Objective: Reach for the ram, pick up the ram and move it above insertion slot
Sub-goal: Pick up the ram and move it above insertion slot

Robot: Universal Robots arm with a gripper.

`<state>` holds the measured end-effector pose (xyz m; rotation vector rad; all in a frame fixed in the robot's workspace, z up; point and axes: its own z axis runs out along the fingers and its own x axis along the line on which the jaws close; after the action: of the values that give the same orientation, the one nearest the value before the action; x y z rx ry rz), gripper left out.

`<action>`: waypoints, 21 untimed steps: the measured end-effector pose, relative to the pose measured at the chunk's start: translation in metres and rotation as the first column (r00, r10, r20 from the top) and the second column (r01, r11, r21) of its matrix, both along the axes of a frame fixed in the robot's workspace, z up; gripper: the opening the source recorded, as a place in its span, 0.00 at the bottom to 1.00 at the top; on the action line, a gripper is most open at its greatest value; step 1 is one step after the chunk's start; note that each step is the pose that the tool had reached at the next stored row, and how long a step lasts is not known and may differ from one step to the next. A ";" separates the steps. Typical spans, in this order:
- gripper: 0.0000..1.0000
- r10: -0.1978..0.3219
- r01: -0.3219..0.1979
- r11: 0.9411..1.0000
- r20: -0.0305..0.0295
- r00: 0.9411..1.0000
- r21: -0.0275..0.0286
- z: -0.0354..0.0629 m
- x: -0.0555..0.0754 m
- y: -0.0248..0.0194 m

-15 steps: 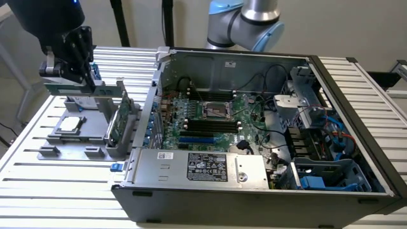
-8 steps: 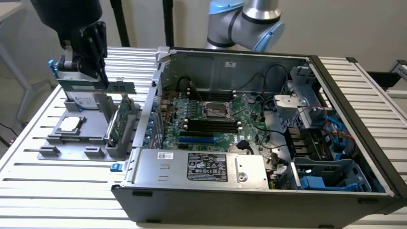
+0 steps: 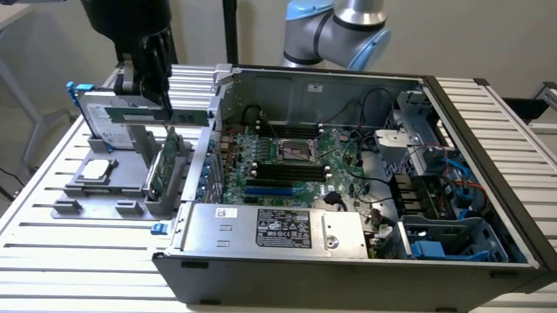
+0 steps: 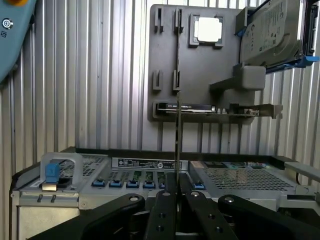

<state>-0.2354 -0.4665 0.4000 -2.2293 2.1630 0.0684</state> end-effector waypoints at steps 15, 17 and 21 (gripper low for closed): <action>0.14 0.000 0.000 1.000 0.000 1.000 0.003 0.0001 0.066 0.0071; 0.14 0.000 0.000 1.000 0.000 1.000 0.003 0.0001 0.075 0.0083; 0.14 0.000 0.000 1.000 0.000 1.000 0.003 0.0000 0.093 0.0118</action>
<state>-0.1424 -0.4547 0.4000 -2.2276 2.1612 0.0721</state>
